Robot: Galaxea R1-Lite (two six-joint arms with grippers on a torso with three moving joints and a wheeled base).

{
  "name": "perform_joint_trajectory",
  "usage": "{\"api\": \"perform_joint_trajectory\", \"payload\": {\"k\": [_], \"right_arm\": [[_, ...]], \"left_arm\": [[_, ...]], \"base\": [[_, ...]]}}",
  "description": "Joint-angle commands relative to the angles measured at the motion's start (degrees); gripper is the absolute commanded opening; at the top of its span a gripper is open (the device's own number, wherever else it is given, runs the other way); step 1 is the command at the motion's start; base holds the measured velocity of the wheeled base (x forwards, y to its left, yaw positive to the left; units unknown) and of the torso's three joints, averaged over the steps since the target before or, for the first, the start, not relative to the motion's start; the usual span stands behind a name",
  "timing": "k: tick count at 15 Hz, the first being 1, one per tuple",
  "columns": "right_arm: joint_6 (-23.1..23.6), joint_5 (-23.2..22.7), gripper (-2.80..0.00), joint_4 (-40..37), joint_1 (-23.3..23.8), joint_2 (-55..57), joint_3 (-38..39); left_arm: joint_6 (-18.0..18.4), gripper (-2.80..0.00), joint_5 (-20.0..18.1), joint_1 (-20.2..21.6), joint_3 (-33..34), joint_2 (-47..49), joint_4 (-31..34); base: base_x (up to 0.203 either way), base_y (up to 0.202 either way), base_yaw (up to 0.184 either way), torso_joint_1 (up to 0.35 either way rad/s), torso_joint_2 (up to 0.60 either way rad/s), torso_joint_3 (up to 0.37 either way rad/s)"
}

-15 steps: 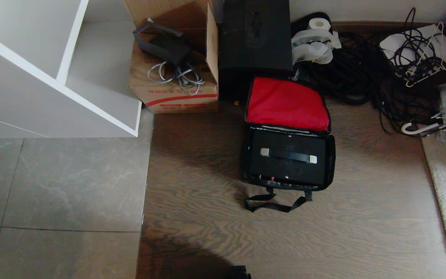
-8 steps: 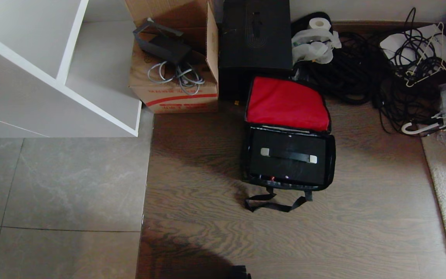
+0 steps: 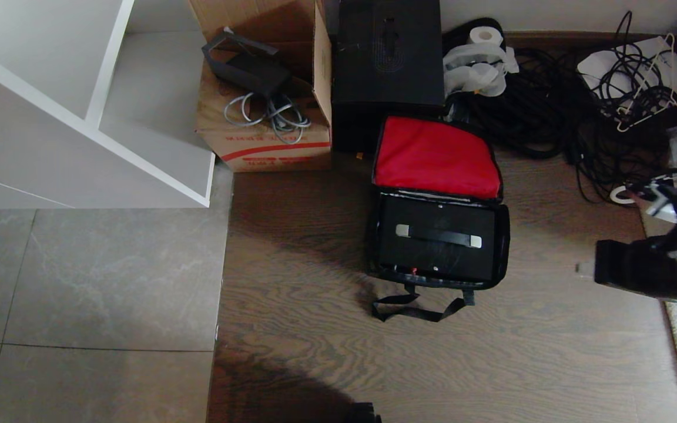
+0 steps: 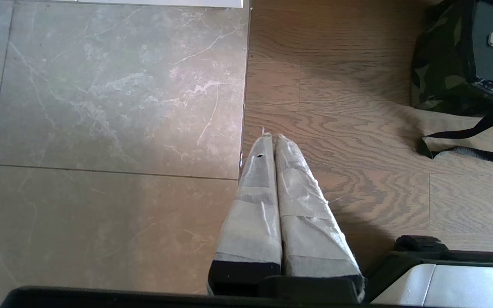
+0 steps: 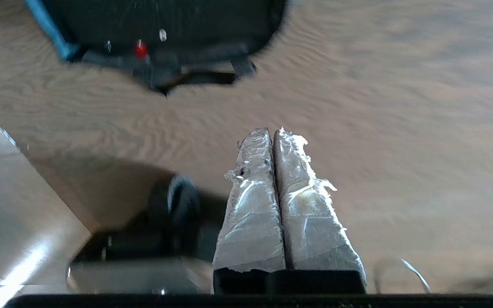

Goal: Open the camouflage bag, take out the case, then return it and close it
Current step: Grip the handle

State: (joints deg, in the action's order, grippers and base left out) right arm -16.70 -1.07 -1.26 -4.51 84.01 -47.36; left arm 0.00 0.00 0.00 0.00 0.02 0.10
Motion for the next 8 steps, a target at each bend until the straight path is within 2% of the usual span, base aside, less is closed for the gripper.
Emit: {"api": "perform_joint_trajectory", "payload": {"k": [1, 3, 4, 6, 8], "right_arm": [[-0.31, -3.08, -2.80, 9.87, -1.39, 18.39, -2.49], [-0.69, -7.83, -2.80, 15.46, -3.37, 23.68, -8.61], [-1.02, -11.81, -2.80, 17.11, -4.44, 26.04, -11.80], [-1.00, -18.75, -2.80, 18.58, -5.34, 29.17, -13.42], [-1.06, -19.71, -2.80, 21.20, -5.47, 31.95, -15.00]], "left_arm": [[0.00, -2.80, 0.00, 0.00, 0.00, -0.02, -0.01], [-0.09, -2.80, 0.00, 0.00, 0.00, 0.06, -0.01], [-0.02, -2.80, -0.02, 0.00, 0.00, 0.00, -0.01], [0.00, -2.80, 0.00, 0.00, 0.00, 0.04, -0.01], [-0.09, -2.80, 0.00, 0.00, 0.00, 0.05, -0.01]], "base": [[0.000, 0.000, 0.000, 0.000, 0.00, 0.000], [0.000, 0.000, 0.000, 0.000, 0.00, 0.000], [0.000, 0.000, 0.000, 0.000, 0.00, 0.000], [0.000, 0.000, 0.000, 0.000, 0.00, 0.000], [0.000, 0.000, 0.000, 0.000, 0.00, 0.000]]}}
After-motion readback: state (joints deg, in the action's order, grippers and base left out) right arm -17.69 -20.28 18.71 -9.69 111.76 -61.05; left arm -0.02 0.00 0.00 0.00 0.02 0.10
